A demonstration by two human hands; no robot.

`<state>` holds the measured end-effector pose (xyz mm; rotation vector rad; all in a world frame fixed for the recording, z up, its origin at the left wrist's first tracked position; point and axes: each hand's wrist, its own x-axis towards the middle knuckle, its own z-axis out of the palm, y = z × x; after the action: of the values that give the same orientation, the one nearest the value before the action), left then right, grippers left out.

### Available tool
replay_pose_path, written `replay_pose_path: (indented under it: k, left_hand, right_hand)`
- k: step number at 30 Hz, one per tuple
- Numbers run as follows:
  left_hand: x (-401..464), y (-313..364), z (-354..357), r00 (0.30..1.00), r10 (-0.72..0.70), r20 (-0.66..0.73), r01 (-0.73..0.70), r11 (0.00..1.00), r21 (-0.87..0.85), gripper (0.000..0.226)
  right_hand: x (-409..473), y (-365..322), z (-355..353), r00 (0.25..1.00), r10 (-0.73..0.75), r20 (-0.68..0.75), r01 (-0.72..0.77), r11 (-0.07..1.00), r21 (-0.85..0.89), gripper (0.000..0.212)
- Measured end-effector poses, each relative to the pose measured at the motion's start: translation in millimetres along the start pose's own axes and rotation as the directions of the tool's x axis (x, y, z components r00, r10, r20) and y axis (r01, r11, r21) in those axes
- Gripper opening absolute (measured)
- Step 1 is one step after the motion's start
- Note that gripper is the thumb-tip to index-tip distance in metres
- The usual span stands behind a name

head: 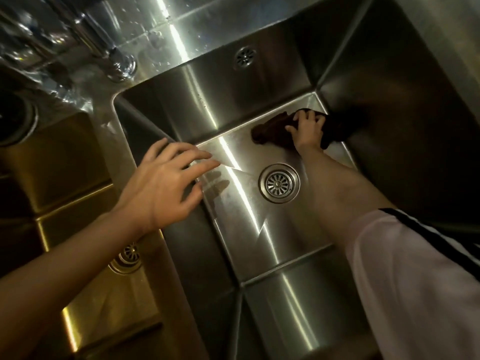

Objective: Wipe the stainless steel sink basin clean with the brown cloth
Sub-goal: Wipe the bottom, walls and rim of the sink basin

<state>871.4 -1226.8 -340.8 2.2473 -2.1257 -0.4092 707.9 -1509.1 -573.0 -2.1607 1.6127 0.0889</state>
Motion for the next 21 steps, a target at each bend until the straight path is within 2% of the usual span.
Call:
replay_pose_path:
  k: [6,10,15,21]
  left_hand:
    - [0,1,-1,0.999,-0.030,0.033,0.029,0.999,0.019,0.049]
    - [-1,2,-3,0.998,-0.063,0.011,0.063,0.998,-0.009,0.050]
    - [-1,3,-4,0.997,-0.073,0.013,0.074,0.997,-0.015,0.052]
    - [-3,6,-7,0.994,-0.098,0.042,0.098,0.995,0.004,0.058]
  right_hand:
    - [-21,-27,8,0.978,-0.199,0.056,0.202,0.978,-0.049,0.032]
    - [-51,-41,8,0.939,-0.334,0.080,0.329,0.942,0.072,0.025]
    - [-100,-57,-9,0.928,-0.373,0.004,0.356,0.888,0.290,0.023]
    - [-152,-65,-58,0.917,-0.383,-0.108,0.395,0.842,0.368,0.022]
